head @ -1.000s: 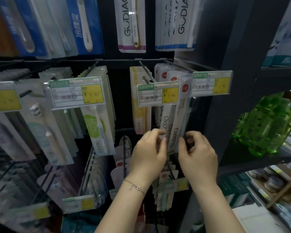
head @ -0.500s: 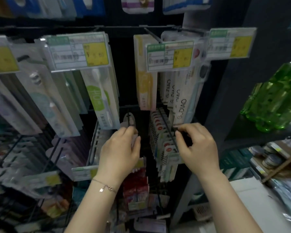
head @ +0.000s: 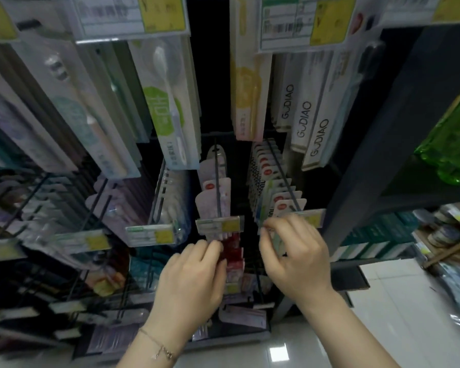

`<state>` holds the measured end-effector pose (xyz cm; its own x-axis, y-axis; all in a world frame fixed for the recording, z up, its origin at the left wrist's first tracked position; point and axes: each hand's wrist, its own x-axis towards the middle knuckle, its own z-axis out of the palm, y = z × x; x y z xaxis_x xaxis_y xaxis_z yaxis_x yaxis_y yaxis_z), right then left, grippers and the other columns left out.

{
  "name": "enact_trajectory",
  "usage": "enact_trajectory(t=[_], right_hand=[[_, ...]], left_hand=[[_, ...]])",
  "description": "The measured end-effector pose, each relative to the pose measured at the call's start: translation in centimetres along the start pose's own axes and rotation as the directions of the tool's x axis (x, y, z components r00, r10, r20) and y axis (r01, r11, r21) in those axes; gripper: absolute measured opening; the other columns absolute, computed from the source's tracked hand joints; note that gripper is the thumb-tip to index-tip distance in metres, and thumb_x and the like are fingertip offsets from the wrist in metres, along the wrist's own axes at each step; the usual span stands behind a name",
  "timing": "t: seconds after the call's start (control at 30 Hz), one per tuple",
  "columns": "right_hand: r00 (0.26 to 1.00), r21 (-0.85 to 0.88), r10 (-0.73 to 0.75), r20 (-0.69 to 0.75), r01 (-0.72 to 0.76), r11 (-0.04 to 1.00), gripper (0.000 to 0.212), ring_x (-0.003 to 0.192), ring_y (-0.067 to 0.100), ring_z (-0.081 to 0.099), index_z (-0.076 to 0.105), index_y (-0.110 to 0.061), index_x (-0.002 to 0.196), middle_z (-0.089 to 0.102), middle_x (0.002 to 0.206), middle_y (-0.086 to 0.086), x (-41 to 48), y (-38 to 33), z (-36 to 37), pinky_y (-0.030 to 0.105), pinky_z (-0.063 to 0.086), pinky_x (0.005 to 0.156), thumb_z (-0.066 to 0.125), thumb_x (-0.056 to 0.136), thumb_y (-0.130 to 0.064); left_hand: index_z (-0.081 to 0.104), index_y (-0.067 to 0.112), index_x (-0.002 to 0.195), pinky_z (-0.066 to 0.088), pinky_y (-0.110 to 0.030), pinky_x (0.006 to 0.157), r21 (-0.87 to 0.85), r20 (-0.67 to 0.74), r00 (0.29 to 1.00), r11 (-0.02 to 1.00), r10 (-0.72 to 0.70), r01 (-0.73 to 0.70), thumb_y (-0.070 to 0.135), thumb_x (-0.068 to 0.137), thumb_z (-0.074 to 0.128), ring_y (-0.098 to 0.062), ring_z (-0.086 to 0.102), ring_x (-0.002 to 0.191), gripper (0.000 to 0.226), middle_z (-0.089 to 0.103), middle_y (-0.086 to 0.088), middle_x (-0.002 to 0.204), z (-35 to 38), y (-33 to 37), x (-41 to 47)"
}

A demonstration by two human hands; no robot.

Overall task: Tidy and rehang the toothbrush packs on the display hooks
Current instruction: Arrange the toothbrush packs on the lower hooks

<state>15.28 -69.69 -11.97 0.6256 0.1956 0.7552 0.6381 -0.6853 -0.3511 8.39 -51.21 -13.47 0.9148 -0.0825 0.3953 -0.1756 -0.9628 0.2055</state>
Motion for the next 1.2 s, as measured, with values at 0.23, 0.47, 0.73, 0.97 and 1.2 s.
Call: enact_trajectory(t=[0.23,0.47,0.73,0.97,1.2], right_hand=[[0.98,0.069,-0.024,0.2,0.01,0.998,0.008,0.071,0.019,0.06,0.07,-0.011,0.089,0.064,0.081,0.001,-4.1,-0.3,3.6,0.031,0.05,0.061,0.065,0.086,-0.016],[0.91,0.017,0.097,0.403,-0.113,0.993,0.012,0.071,0.014,0.058,0.065,-0.019,0.093,0.058,0.084,-0.005,-5.6,0.5,7.9,0.026,0.044,0.053,0.057,0.087,-0.027],[0.731,0.03,0.429,0.53,-0.521,0.853,0.047,0.113,0.008,0.055,0.044,-0.027,0.14,0.052,0.132,-0.008,-3.3,1.1,12.4,0.023,0.045,0.084,0.055,0.095,-0.034],[0.613,0.3,0.577,0.539,-0.781,0.548,0.053,0.133,0.011,0.039,0.034,-0.033,0.147,0.04,0.148,-0.005,-0.8,2.3,15.8,0.033,0.031,0.115,0.053,0.097,-0.029],[0.664,0.559,0.509,0.548,-0.743,0.367,0.024,0.104,0.002,0.064,0.061,-0.035,0.115,0.067,0.113,-0.01,2.0,3.2,16.2,0.024,0.05,0.092,0.059,0.091,-0.035]], left_hand=[[0.057,0.024,0.099,0.048,-0.034,0.055,0.056,0.121,0.985,0.991,-0.126,0.12,0.037,0.091,0.048,-0.019,0.054,0.071,0.018,0.049,0.007,0.081,3.2,-1.8,-3.2],[0.061,0.021,0.1,0.048,-0.033,0.053,0.077,0.168,0.972,0.985,-0.167,0.156,0.029,0.081,0.071,-0.019,0.058,0.073,0.023,0.055,0.004,0.086,6.1,-3.7,-2.8],[0.037,0.014,0.142,0.057,-0.037,0.059,0.017,0.213,0.944,0.967,-0.253,0.255,0.031,0.088,0.058,-0.027,0.067,0.083,0.06,0.055,-0.005,0.123,7.6,-6.4,1.4],[0.016,0.01,0.158,0.034,-0.036,0.113,-0.409,0.29,0.854,0.751,-0.431,0.518,0.009,0.1,0.049,-0.028,0.034,0.145,0.067,0.026,-0.011,0.161,8.5,-6.2,4.8],[0.058,0.017,0.11,0.054,-0.032,0.085,-0.592,0.155,0.869,0.66,-0.469,0.462,0.026,0.1,0.058,-0.011,0.064,0.094,0.013,0.068,0.002,0.104,10.9,-7.9,6.0]])
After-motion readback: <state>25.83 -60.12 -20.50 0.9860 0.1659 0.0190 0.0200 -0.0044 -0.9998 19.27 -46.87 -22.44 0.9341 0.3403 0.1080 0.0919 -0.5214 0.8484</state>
